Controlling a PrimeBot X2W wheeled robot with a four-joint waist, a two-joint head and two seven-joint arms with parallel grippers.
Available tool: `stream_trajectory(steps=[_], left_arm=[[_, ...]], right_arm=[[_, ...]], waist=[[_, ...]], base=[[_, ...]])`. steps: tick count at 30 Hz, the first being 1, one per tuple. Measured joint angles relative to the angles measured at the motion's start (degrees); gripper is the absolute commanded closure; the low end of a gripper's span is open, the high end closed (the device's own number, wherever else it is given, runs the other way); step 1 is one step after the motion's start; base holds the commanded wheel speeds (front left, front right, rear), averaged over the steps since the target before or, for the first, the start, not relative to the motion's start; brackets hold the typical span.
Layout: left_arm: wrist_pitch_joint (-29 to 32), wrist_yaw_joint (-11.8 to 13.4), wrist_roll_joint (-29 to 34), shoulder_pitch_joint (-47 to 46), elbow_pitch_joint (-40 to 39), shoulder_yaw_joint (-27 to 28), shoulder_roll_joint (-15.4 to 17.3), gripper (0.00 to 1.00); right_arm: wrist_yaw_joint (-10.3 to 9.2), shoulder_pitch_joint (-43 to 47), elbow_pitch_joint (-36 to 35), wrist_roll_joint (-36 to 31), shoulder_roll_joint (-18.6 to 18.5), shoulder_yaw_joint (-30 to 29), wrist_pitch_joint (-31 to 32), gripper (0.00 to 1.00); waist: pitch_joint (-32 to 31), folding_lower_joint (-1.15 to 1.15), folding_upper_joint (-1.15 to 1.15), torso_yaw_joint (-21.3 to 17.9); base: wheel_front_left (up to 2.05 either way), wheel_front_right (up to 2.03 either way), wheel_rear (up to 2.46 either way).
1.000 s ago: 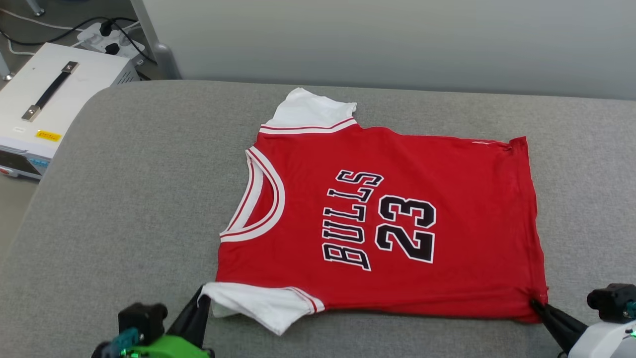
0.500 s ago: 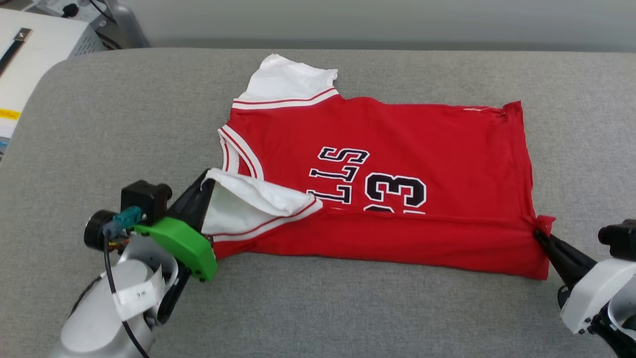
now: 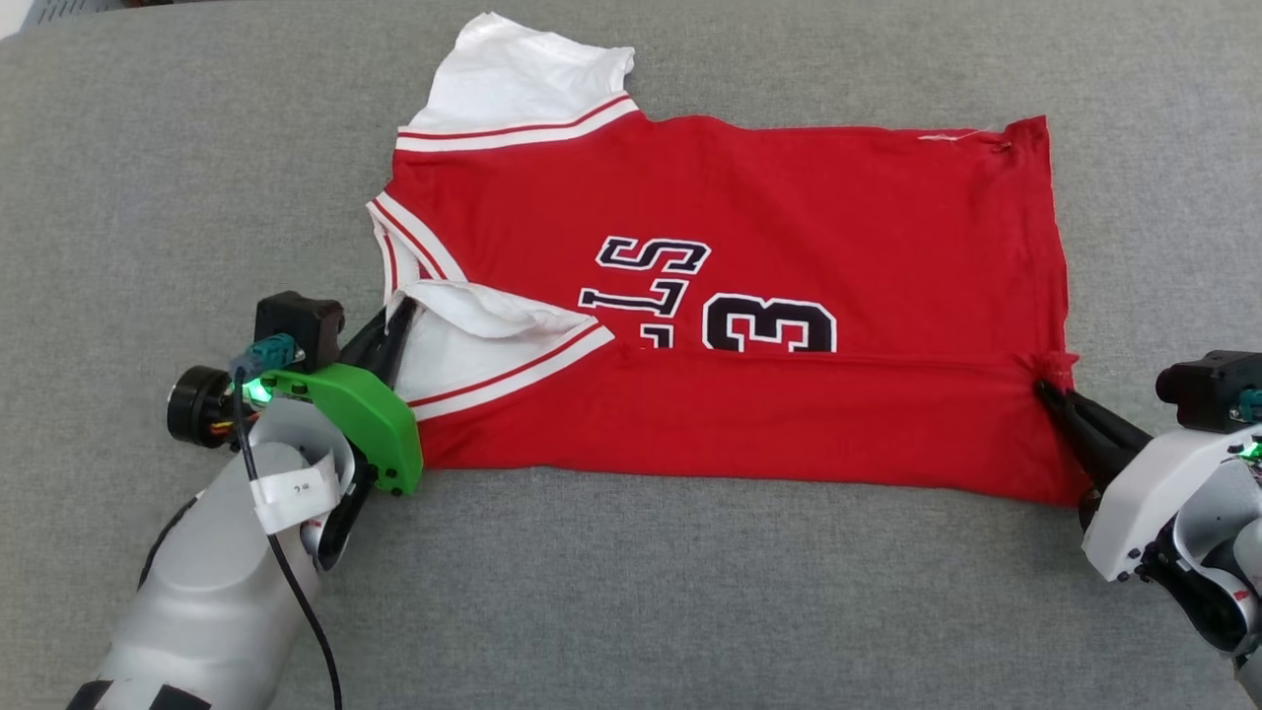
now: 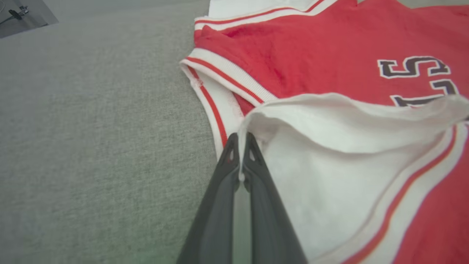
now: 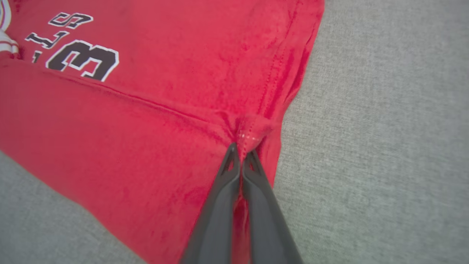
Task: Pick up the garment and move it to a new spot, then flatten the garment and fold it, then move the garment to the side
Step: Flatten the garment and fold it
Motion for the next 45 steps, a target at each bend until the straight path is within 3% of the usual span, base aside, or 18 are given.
stream_trajectory(steps=[9,10,11,12,13,19,23,36,45], left_arm=[[-2.34,-0.38,-1.98,-2.55,7.56,-3.71,-1.75,1.0],[-2.52,-0.38,-2.54,-2.75,7.97,-4.12,-1.78,0.78],[-2.65,-0.38,-3.08,-2.97,8.21,-4.68,-1.85,0.24],[-2.66,-0.38,-3.24,-3.1,8.34,-5.05,-1.85,0.0],[-2.66,-0.38,-3.48,-3.21,8.38,-5.36,-1.82,0.0],[-2.61,-0.62,-3.99,-4.83,6.49,-8.62,0.1,0.0],[1.37,-0.63,-5.32,-7.34,3.58,-11.26,2.89,0.0],[35.8,-0.64,-22.53,-12.95,-11.22,-22.62,12.45,0.0],[46.89,-0.64,-27.97,-12.9,-13.18,-27.37,15.06,0.0]], right_arm=[[0.0,-1.61,2.03,0.08,0.22,1.76,-0.51,1.0],[0.0,-1.66,2.18,0.1,0.2,1.89,-0.53,1.0],[0.0,-1.69,2.27,0.18,0.16,2.0,-0.54,0.81],[0.0,-1.69,2.36,0.24,0.08,2.04,-0.59,0.25],[0.0,-1.69,2.35,0.25,0.02,2.05,-0.77,0.0],[0.0,-1.43,1.3,0.24,-1.0,0.91,-2.1,0.0],[0.0,-0.4,-0.13,-0.01,-1.8,-0.45,-2.09,0.0],[0.0,3.11,-3.1,-1.65,-1.81,-2.0,2.4,0.0],[0.0,3.69,-4.46,-1.7,-1.3,-2.42,4.61,0.0]], waist=[[0.66,0.0,0.0,-0.33],[0.43,0.0,0.0,-0.26],[0.14,0.0,0.0,-0.18],[-0.18,0.0,0.0,-0.09],[-0.46,0.0,0.0,0.0],[-3.06,0.0,0.0,0.83],[-4.77,0.0,0.0,1.42],[-7.88,-0.01,0.0,2.07],[-7.03,-0.01,0.0,0.54]], base=[[0.0,0.0,0.0],[0.0,0.0,0.0],[0.0,0.0,0.0],[0.0,0.0,0.0],[0.0,0.0,0.0],[0.0,0.0,0.0],[0.0,0.0,0.0],[0.0,0.0,0.0],[0.0,0.0,0.0]])
